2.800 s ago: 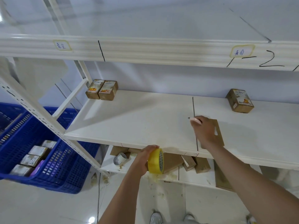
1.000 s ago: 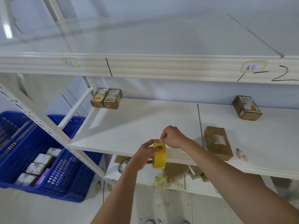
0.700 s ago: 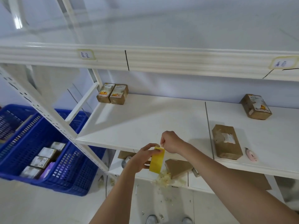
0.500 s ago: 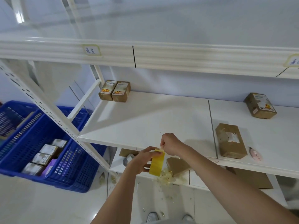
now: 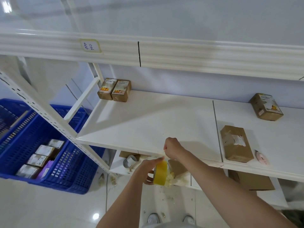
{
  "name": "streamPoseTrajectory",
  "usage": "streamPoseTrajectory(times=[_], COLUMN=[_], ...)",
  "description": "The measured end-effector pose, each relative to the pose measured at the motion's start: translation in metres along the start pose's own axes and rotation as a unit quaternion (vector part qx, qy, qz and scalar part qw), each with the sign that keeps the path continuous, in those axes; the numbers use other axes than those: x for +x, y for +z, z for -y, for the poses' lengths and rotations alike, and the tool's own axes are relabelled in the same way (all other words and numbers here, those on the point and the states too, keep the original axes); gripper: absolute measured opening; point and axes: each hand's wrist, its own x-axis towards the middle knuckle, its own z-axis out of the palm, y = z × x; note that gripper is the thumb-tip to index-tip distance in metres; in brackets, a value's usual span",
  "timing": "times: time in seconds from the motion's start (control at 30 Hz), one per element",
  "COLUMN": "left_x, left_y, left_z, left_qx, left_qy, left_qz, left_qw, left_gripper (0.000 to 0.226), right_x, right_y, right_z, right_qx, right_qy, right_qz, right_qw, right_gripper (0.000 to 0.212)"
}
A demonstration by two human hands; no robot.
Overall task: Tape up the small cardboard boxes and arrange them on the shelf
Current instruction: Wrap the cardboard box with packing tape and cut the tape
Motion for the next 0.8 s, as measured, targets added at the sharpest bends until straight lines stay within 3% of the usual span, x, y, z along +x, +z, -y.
streamPoseTrajectory(times=[0.23,0.47,0.57,0.7,0.8], left_x=[0.014,0.016,0.016,0.022,0.024], left_y=[-0.005,-0.006,-0.007,-0.011,-0.010], left_z=[-0.001,-0.002,0.000,0.002,0.003], left_qx=[-0.002,0.002,0.015,0.025,0.021], left_qy=[-0.009,0.002,0.015,0.038,0.035], left_qz=[-0.026,-0.027,-0.033,-0.025,-0.019], left_qw=[1.000,1.000,0.999,0.999,0.999], left_gripper=[0.093,0.086,0.084,0.078,0.077], right_x=[0.016,0.017,0.019,0.023,0.024], right_y=[0.013,0.017,0.014,0.010,0.012], right_z=[0.000,0.003,-0.004,-0.011,-0.011], right_qx=[-0.013,-0.068,-0.037,0.029,0.048], right_qy=[-0.021,-0.044,-0.043,-0.025,-0.030], right_qz=[-0.024,-0.073,-0.083,-0.081,-0.063], right_qw=[0.999,0.994,0.995,0.996,0.996], right_gripper=[0.022,0.026,0.026,0.010,0.020])
